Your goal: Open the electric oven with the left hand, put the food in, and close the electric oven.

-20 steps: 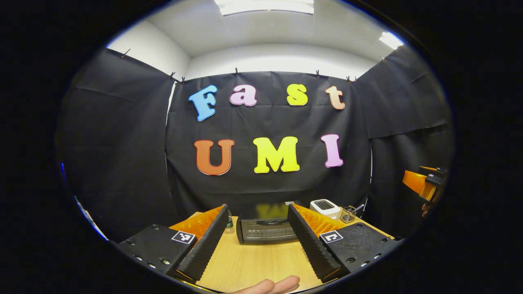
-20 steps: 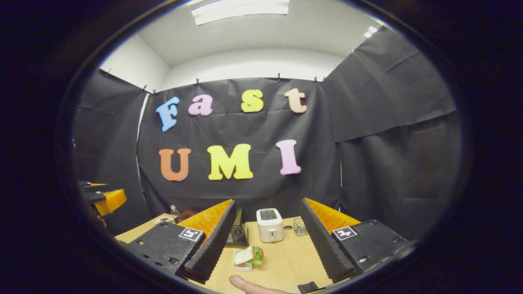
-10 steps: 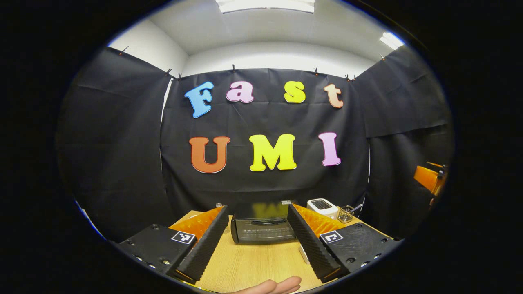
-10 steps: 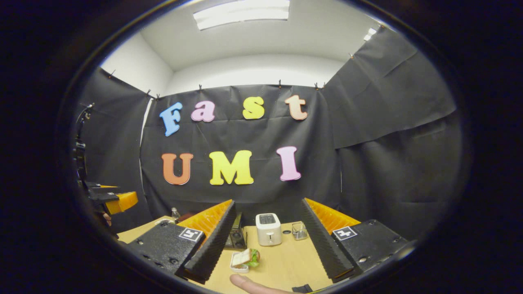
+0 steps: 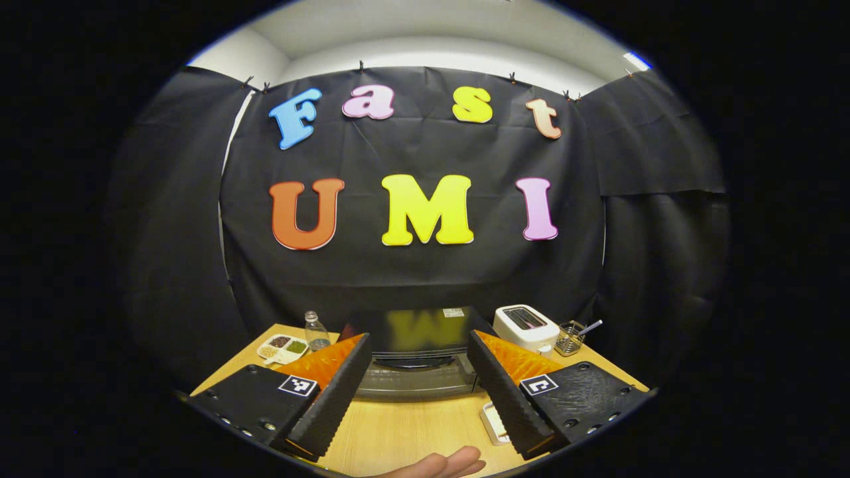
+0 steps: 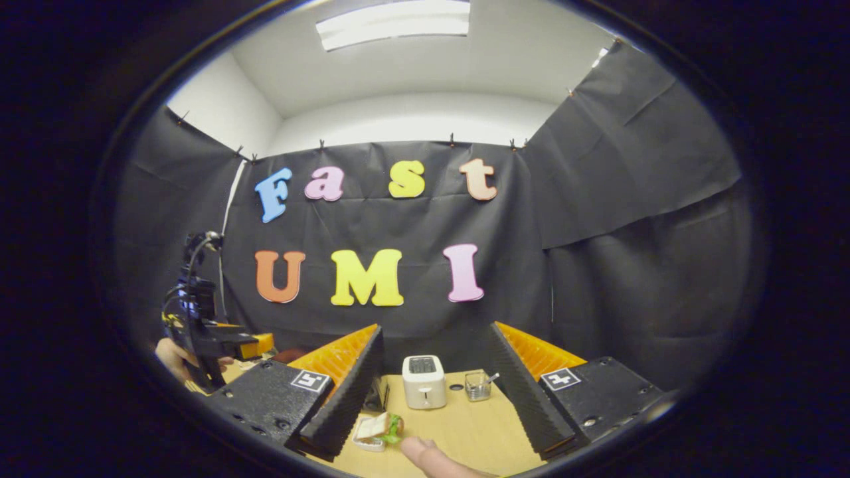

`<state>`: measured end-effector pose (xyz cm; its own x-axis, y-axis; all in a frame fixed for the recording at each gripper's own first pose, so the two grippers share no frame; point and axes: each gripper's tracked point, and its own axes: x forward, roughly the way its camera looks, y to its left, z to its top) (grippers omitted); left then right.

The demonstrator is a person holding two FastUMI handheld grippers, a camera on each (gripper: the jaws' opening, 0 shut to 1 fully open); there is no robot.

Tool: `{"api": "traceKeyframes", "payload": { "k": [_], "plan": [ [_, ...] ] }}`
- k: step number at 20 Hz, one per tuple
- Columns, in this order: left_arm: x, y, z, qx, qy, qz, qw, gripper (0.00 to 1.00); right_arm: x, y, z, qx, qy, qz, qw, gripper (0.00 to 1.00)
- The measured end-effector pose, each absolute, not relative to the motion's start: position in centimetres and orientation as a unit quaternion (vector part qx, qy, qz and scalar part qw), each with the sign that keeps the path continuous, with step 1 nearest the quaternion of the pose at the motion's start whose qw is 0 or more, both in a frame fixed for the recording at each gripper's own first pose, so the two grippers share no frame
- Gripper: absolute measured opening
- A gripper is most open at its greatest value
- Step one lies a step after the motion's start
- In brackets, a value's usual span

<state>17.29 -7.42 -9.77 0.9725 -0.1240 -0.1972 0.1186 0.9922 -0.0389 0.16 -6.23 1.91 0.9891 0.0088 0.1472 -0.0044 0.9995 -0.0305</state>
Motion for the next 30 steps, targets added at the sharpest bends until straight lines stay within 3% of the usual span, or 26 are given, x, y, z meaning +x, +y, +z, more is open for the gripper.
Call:
{"api": "traceKeyframes", "payload": {
  "k": [1,2,8,13,14,16,17,18,19,25,26,27,28,30],
  "plan": [
    [18.5,-7.7,-10.9,-0.015,0.116,-0.058,0.991,0.95,0.2,-6.9,1.9,-0.014,-0.077,-0.002,0.997,0.90],
    [19.9,-7.9,-12.0,-0.015,0.125,-0.056,0.990,0.95,0.4,-7.5,1.7,-0.013,-0.075,-0.005,0.997,1.00],
    [25.5,-8.8,-19.2,-0.019,0.211,-0.039,0.977,0.95,1.4,-8.9,0.3,-0.017,-0.063,0.011,0.998,1.00],
    [28.7,-9.3,-21.6,-0.004,0.229,-0.026,0.973,0.94,1.7,-10.7,0.1,-0.053,-0.096,-0.011,0.994,1.00],
    [29.1,-9.2,-22.3,-0.002,0.234,-0.020,0.972,0.85,1.7,-10.8,0.2,-0.053,-0.101,-0.012,0.993,1.00],
    [29.3,-9.2,-23.7,-0.008,0.257,-0.013,0.966,0.85,1.7,-11.5,0.2,-0.047,-0.108,-0.016,0.993,1.00],
    [29.5,-8.8,-24.0,-0.006,0.259,-0.002,0.966,0.95,1.9,-12.1,-0.1,-0.044,-0.104,-0.023,0.993,1.00],
    [30.0,-8.3,-24.1,0.000,0.259,0.006,0.966,0.98,2.2,-12.4,-0.4,-0.042,-0.099,-0.025,0.994,0.89],
    [29.9,-8.3,-24.4,0.005,0.265,0.009,0.964,0.98,2.3,-12.6,-0.8,-0.040,-0.094,-0.027,0.994,1.00],
    [28.4,-8.3,-24.5,0.007,0.270,0.009,0.963,0.99,2.1,-12.3,-2.0,-0.025,-0.067,-0.021,0.997,1.00],
    [27.7,-8.3,-24.5,0.011,0.271,0.005,0.962,0.99,1.8,-12.2,-2.1,-0.025,-0.064,-0.019,0.997,0.90],
    [27.0,-8.4,-24.6,0.011,0.273,-0.002,0.962,0.99,1.5,-12.2,-2.1,-0.026,-0.061,-0.020,0.998,0.90],
    [26.3,-8.4,-24.9,0.003,0.279,-0.006,0.960,0.98,1.1,-12.1,-2.0,-0.027,-0.059,-0.020,0.998,1.00],
    [25.0,-8.3,-25.4,0.002,0.277,-0.013,0.961,0.99,0.6,-11.7,-2.0,-0.025,-0.054,-0.020,0.998,1.00]
  ]
}}
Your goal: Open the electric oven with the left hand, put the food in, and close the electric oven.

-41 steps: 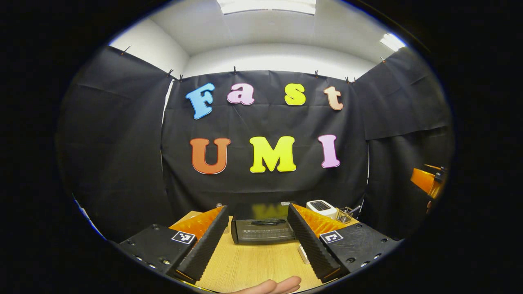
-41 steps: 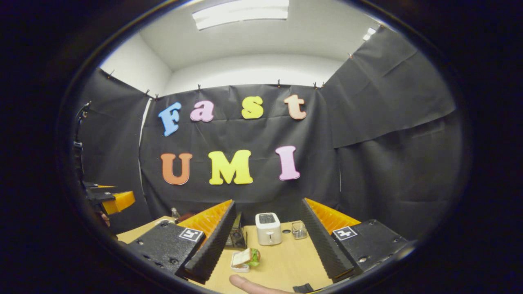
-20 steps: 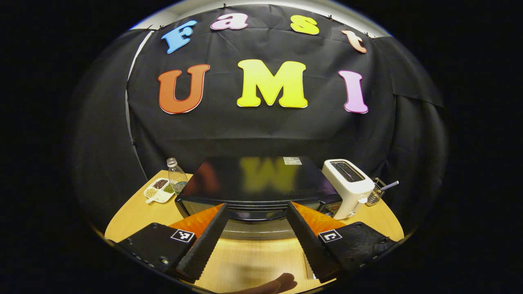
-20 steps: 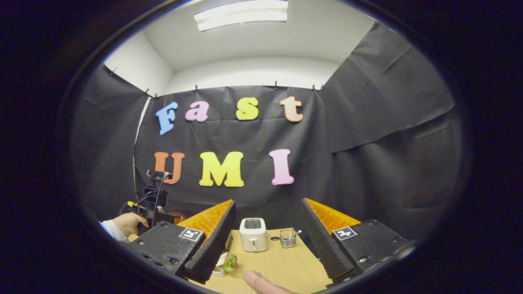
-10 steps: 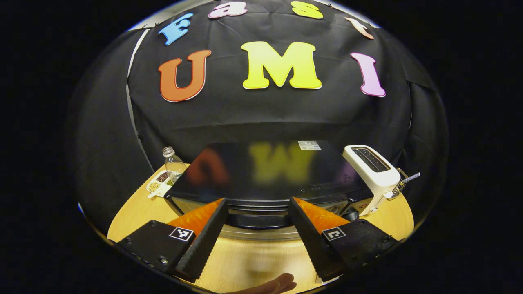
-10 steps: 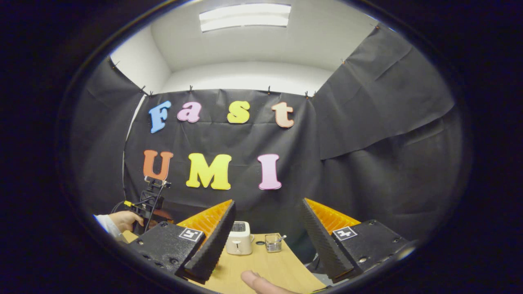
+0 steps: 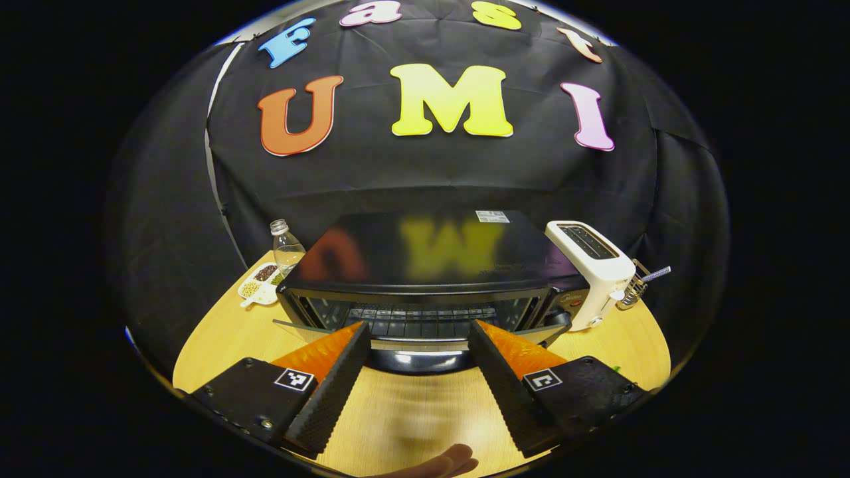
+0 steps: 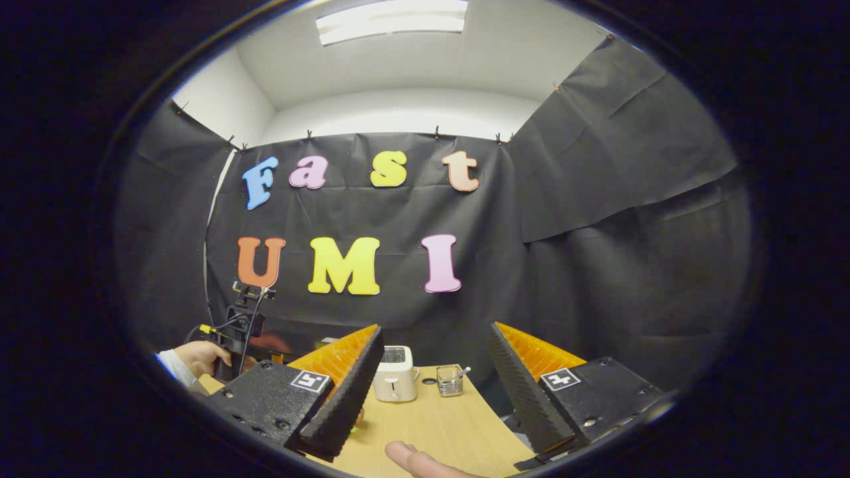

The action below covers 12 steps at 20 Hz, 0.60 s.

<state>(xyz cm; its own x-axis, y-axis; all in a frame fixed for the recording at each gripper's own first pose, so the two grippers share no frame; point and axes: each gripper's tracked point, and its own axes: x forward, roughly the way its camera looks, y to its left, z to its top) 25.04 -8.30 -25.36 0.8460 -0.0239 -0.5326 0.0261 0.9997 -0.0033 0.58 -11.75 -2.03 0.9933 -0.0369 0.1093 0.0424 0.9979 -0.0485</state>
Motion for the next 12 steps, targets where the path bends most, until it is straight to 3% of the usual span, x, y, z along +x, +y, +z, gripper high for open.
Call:
{"api": "traceKeyframes", "payload": {
  "k": [12],
  "plan": [
    [15.7,-8.7,-31.6,-0.009,0.288,-0.037,0.957,0.98,-1.6,-8.1,-2.0,-0.037,-0.042,0.003,0.998,1.00]
  ]
}}
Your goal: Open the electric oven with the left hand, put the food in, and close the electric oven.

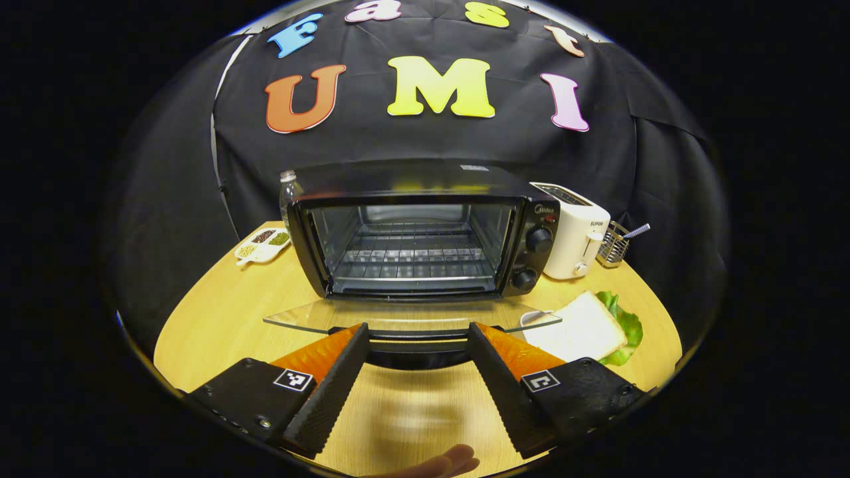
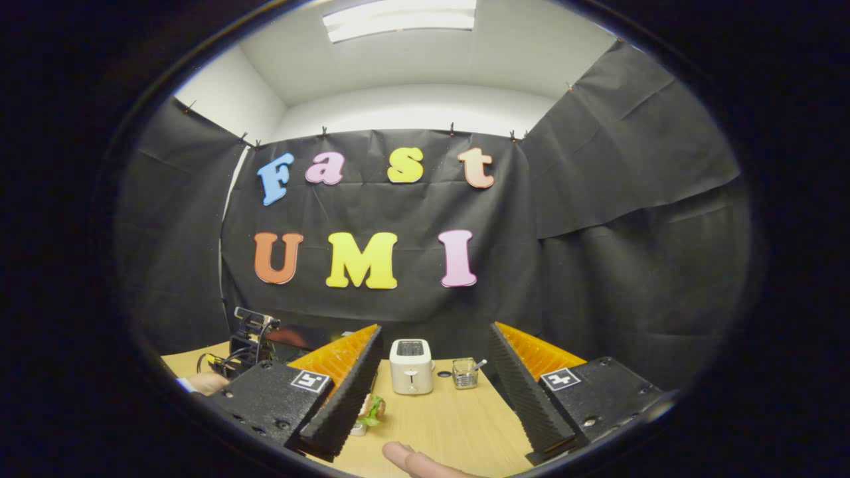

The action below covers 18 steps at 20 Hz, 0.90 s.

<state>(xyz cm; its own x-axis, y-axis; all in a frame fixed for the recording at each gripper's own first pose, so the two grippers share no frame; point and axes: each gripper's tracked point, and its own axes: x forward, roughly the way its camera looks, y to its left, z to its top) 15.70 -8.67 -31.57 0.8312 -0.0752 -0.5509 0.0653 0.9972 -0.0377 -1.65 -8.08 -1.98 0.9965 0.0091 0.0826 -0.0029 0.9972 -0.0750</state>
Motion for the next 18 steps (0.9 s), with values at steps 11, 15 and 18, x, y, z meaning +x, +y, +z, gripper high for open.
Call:
{"api": "traceKeyframes", "payload": {
  "k": [11,15,18],
  "plan": [
    [12.8,-9.0,-38.7,0.007,0.302,-0.043,0.952,0.93,-1.7,-7.6,-3.3,-0.055,-0.049,-0.011,0.997,0.89],
    [12.6,-9.0,-39.3,-0.004,0.289,-0.039,0.957,0.94,-1.1,-6.8,-4.1,-0.059,-0.038,-0.002,0.997,1.00],
    [12.4,-8.2,-38.1,-0.011,0.267,-0.029,0.963,0.94,-0.4,-6.5,-5.2,-0.060,-0.024,0.005,0.998,0.90]
  ]
}}
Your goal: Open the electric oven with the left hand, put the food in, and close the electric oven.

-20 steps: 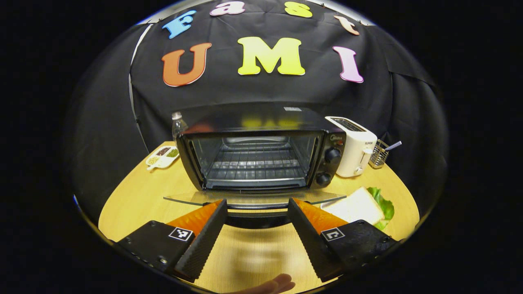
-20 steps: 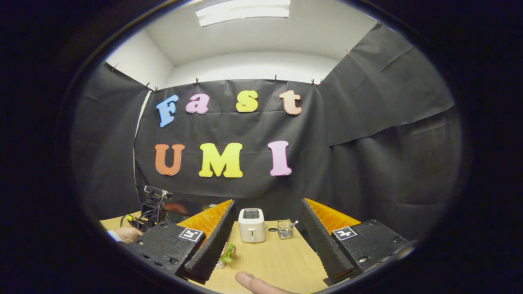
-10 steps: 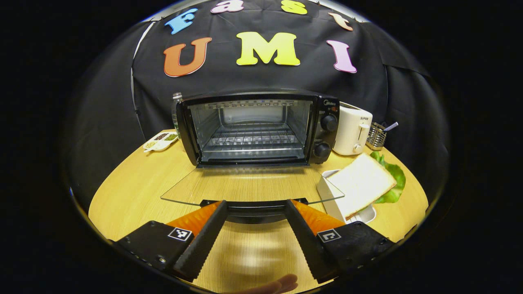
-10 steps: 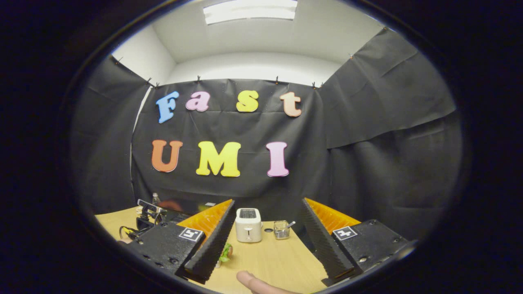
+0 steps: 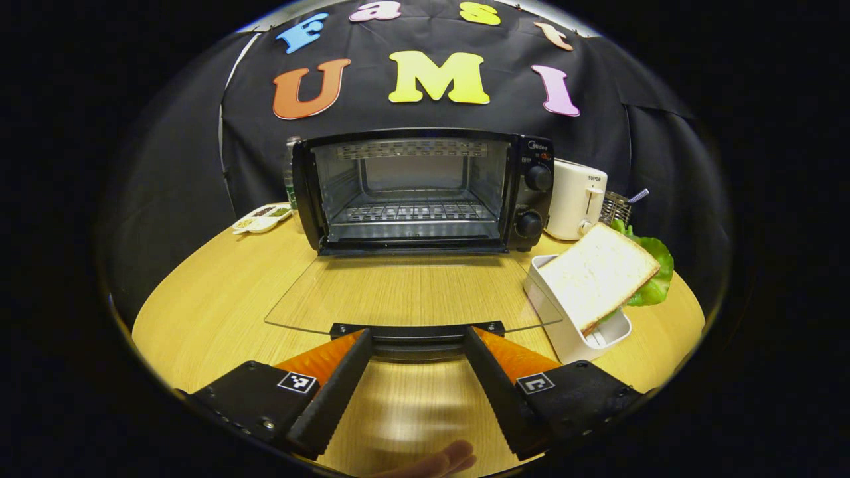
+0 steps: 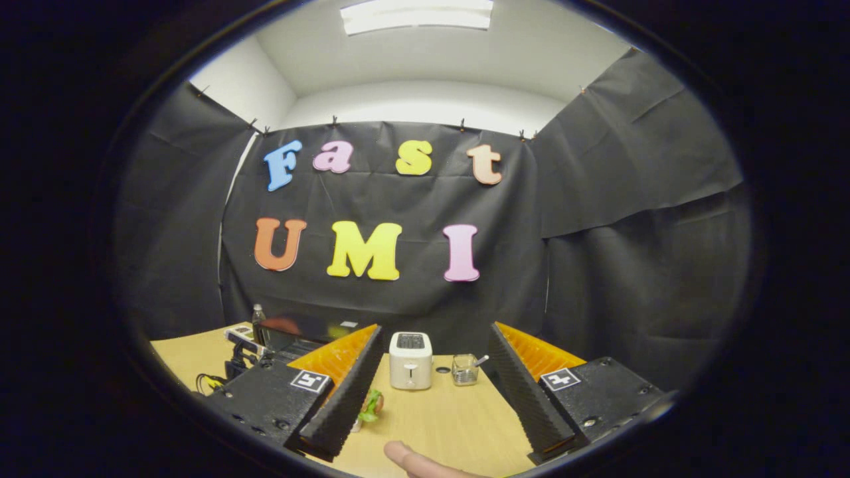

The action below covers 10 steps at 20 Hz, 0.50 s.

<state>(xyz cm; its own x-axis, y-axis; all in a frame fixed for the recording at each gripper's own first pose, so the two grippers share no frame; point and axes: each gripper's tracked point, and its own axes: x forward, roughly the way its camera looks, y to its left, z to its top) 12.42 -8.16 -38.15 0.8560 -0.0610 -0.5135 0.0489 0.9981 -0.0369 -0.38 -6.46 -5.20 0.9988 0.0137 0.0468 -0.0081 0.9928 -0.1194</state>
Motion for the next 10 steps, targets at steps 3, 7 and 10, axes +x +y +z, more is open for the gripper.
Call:
{"api": "traceKeyframes", "payload": {
  "k": [3,7,10],
  "plan": [
    [11.5,-7.7,-33.7,-0.039,0.228,-0.035,0.972,0.94,1.5,-6.4,-6.1,-0.059,0.000,0.012,0.998,1.00],
    [9.3,-5.8,-26.0,-0.043,0.171,-0.020,0.984,0.93,5.3,-6.5,-7.1,-0.054,0.039,0.012,0.998,0.90],
    [8.1,-5.8,-19.7,-0.032,0.110,-0.019,0.993,0.93,8.5,-5.8,-8.8,-0.050,0.088,0.022,0.995,1.00]
  ]
}}
